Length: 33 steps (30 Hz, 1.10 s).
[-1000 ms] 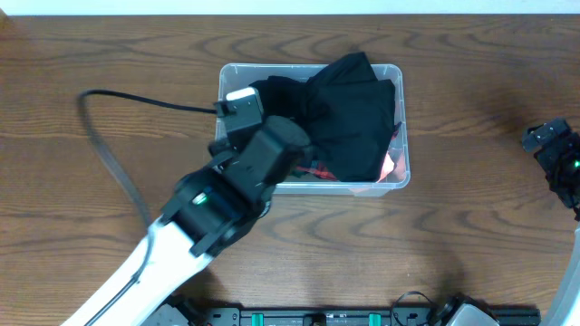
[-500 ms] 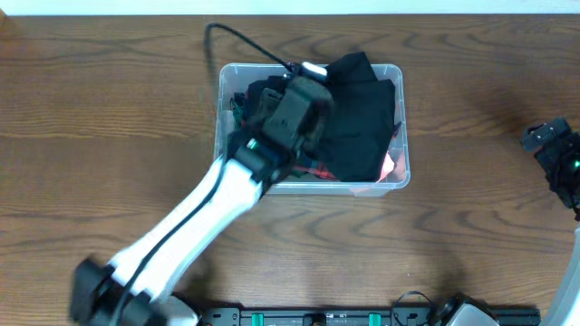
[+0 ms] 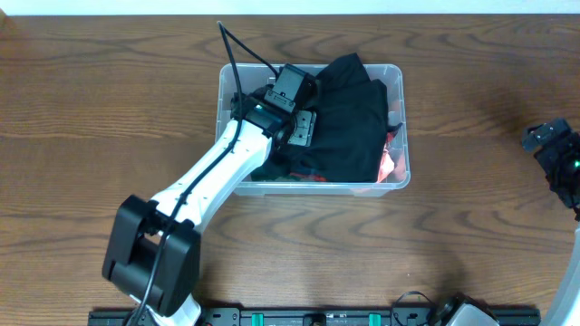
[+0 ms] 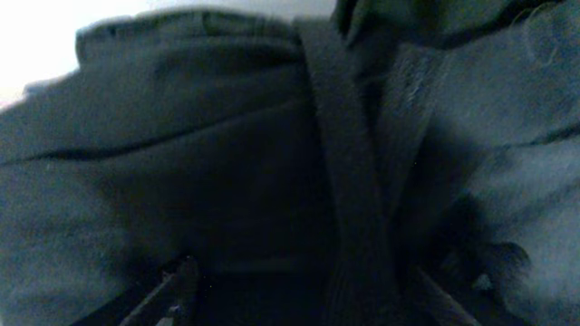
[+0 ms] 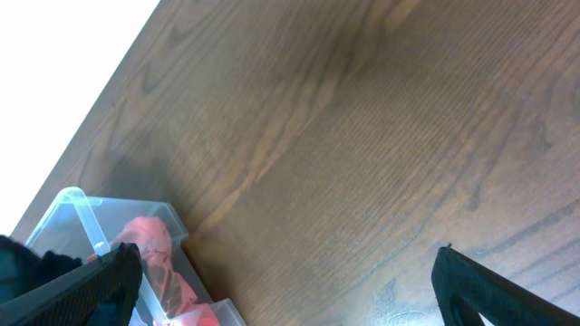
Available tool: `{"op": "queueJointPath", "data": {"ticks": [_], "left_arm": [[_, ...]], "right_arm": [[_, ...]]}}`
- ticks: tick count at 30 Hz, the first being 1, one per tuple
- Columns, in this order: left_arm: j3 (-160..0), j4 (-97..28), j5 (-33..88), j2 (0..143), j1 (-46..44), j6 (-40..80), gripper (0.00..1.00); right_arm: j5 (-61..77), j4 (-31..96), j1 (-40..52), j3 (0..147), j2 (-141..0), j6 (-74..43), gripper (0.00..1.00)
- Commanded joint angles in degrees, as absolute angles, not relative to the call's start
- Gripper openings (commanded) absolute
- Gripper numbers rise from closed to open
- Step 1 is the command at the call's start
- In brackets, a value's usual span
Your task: Pack container
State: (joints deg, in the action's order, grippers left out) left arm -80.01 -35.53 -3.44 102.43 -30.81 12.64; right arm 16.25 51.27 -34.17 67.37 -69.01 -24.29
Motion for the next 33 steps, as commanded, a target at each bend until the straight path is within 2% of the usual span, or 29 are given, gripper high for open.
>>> {"op": "queueJointPath", "data": {"ticks": [1, 4, 9, 21, 26, 33], "left_arm": [[-82.0, -41.6, -3.3, 96.3, -31.2, 14.3, 0.79], [-85.3, -45.6, -7.4, 88.7, -30.6, 14.3, 0.88], [-86.7, -52.6, -15.9, 73.8, -27.6, 14.3, 0.98], [-86.7, -68.5, -17.8, 51.2, -25.1, 14.3, 0.98], [-86.7, -71.5, -17.9, 46.7, -25.1, 14.2, 0.98], [-86.7, -87.1, -18.7, 44.6, -25.1, 14.0, 0.98]], "right_arm": [[16.5, 51.3, -34.5, 67.4, -69.2, -23.5, 0.99], [16.5, 51.3, -34.5, 67.4, -69.3, -23.5, 0.99], [16.5, 51.3, -34.5, 67.4, -69.3, -23.5, 0.99], [16.5, 51.3, -34.5, 67.4, -69.3, -23.5, 0.99], [16.5, 51.3, -34.5, 67.4, -69.3, -23.5, 0.99], [16.5, 51.3, -34.5, 67.4, -69.3, -23.5, 0.99]]}}
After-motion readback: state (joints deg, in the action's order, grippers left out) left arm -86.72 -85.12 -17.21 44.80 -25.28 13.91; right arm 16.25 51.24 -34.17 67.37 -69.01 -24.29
